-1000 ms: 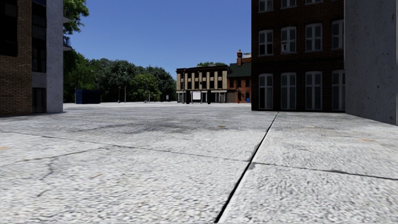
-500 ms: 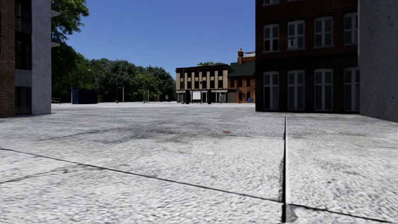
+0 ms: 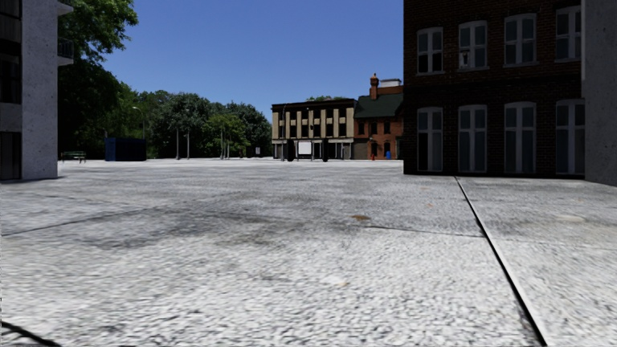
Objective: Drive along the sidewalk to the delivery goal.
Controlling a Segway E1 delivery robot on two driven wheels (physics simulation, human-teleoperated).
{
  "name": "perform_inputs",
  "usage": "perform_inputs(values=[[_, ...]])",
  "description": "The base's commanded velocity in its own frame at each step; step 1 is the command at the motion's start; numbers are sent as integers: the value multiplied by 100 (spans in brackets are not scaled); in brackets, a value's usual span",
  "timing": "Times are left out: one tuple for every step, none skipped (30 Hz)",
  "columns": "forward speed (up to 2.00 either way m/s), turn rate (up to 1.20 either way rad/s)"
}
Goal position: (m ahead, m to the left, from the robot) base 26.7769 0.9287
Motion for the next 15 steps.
perform_inputs(values=[[200,0],[200,0],[200,0],[200,0],[200,0],[200,0],[200,0],[200,0],[200,0],[200,0],[200,0],[200,0],[200,0],[200,0],[200,0]])
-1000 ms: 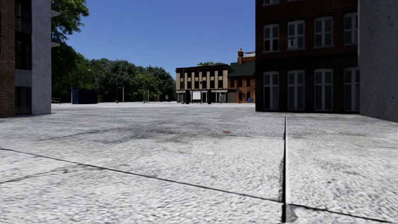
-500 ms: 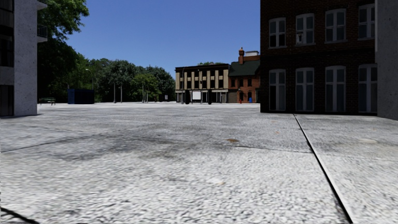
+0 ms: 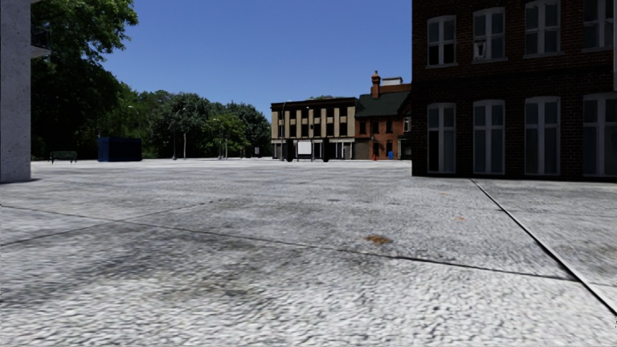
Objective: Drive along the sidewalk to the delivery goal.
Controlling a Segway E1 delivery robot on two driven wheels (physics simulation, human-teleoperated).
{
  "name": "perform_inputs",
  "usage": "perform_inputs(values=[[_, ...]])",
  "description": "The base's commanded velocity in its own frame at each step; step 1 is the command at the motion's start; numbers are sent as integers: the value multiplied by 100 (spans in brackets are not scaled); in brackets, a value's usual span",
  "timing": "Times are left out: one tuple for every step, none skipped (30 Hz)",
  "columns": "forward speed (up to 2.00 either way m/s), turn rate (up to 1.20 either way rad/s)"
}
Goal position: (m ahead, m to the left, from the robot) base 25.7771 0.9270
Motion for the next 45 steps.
perform_inputs(values=[[200,0],[200,0],[200,0],[200,0],[200,0],[200,0],[200,0],[200,0],[200,0],[200,0],[200,0],[200,0],[200,0],[200,0],[200,0],[200,0],[200,0],[200,0],[200,0],[200,0],[200,0],[200,0],[200,0],[200,0],[200,0],[200,0],[200,0],[200,0],[200,0],[200,0],[200,0],[200,0],[200,0],[200,0],[200,0],[200,0],[200,0],[200,0],[200,0],[200,0],[200,0],[200,0],[200,0],[200,0],[200,0]])
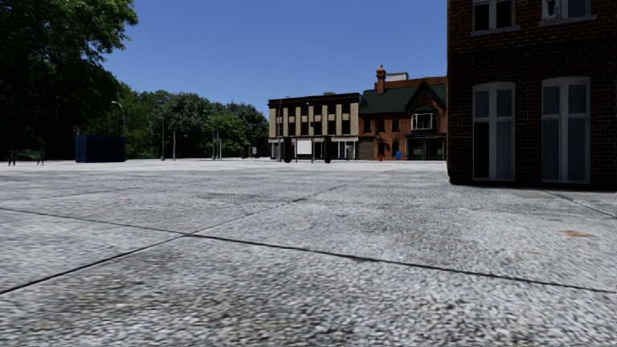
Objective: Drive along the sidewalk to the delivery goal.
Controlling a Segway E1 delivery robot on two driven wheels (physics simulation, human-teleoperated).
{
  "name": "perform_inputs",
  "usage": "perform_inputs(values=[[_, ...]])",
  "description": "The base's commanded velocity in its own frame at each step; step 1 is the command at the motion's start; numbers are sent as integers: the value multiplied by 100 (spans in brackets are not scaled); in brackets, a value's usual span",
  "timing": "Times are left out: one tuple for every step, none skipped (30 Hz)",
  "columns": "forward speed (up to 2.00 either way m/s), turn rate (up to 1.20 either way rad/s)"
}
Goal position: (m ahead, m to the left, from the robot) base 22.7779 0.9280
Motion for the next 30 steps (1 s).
perform_inputs(values=[[200,0],[200,0],[200,0],[200,0],[200,0],[200,0],[200,0],[200,0],[200,0],[200,0],[200,0],[200,0],[200,0],[200,0],[200,0],[200,0],[200,0],[200,0],[200,0],[200,0],[200,0],[200,0],[200,0],[200,0],[200,0],[200,0],[200,0],[200,0],[200,0],[200,0]])
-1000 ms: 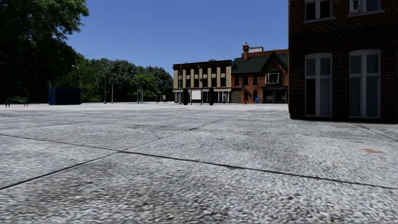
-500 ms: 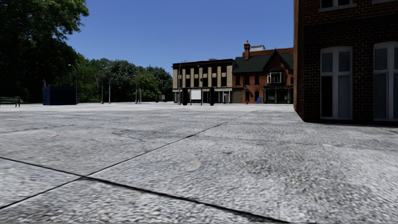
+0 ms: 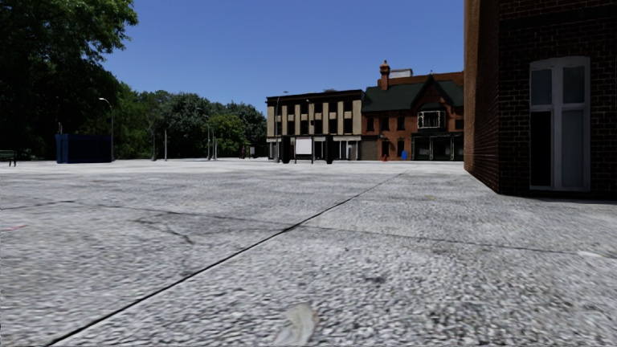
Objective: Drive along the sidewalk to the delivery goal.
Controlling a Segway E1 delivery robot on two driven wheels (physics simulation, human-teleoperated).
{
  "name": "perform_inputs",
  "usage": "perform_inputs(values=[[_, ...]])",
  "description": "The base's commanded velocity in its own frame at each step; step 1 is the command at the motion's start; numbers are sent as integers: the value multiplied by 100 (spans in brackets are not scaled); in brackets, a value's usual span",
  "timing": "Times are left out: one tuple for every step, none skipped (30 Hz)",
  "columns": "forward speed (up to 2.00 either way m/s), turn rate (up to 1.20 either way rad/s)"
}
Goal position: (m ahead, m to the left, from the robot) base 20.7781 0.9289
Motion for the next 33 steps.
perform_inputs(values=[[200,0],[200,0],[200,0],[200,0],[200,0],[200,0],[200,0],[200,0],[200,0],[200,0],[200,0],[200,0],[200,0],[200,0],[200,0],[200,0],[200,0],[200,0],[200,0],[200,0],[200,0],[200,0],[200,0],[200,0],[200,0],[200,0],[200,0],[200,0],[200,0],[200,0],[200,0],[200,0],[200,0]])
